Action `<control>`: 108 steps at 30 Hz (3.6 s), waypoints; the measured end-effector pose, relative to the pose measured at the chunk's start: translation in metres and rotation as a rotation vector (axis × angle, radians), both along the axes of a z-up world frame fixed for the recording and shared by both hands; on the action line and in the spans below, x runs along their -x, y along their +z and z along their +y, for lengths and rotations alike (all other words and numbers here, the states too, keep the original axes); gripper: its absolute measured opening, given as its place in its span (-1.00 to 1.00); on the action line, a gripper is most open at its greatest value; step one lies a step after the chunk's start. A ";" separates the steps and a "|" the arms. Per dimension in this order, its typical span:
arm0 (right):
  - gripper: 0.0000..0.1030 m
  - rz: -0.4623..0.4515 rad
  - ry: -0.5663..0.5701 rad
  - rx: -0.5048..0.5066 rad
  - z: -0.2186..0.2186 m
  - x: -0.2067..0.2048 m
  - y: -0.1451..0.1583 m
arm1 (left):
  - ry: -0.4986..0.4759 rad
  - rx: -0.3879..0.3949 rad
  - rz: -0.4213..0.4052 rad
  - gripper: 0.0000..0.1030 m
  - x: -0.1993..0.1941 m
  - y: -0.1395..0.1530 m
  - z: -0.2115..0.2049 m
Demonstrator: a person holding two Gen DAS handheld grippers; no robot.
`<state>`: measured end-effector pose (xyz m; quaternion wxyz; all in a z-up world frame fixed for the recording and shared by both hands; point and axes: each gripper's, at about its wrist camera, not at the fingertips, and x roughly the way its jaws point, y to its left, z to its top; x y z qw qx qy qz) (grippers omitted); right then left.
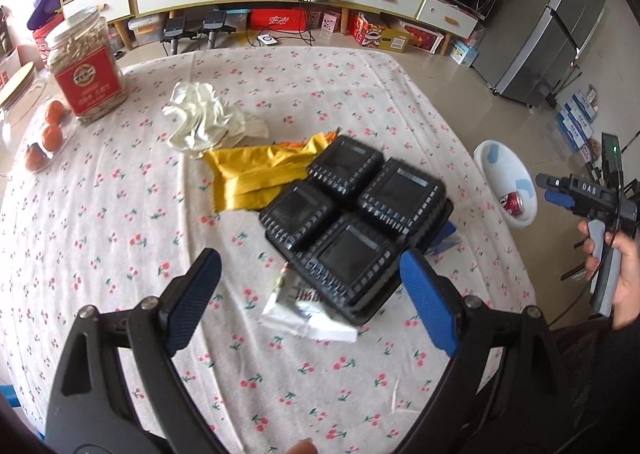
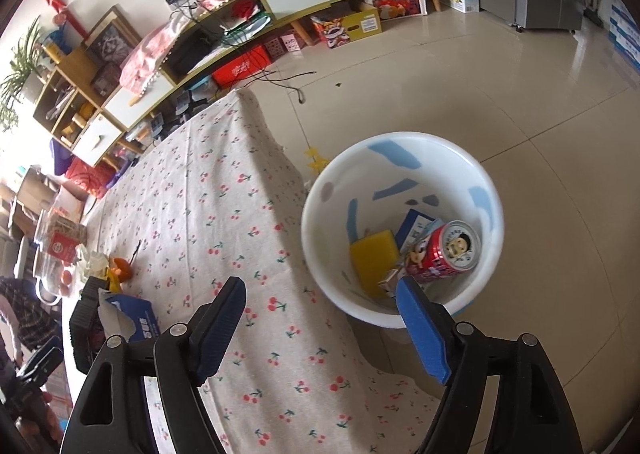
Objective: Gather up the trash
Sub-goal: 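Move the left tool to the black plastic trays and grasp them, then grasp the blue snack bag with the right tool while the left tool lifts the black trays, then open the left tool over the bucket to drop the trays while the right tool carries the blue bag there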
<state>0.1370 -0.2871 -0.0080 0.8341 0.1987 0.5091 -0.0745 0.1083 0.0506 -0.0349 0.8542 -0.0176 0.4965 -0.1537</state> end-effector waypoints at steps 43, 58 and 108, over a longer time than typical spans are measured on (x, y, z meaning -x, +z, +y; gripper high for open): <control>0.55 0.019 0.285 0.068 0.120 -0.014 -0.003 | 0.107 -0.003 -0.161 -0.85 -0.004 -0.007 0.028; 0.55 -0.028 0.493 0.031 0.197 -0.014 0.012 | 0.290 0.069 -0.114 -0.85 0.002 -0.007 0.085; -0.69 -0.160 0.332 0.040 0.106 -0.005 0.040 | 0.107 0.194 -0.142 -0.85 -0.021 0.045 -0.016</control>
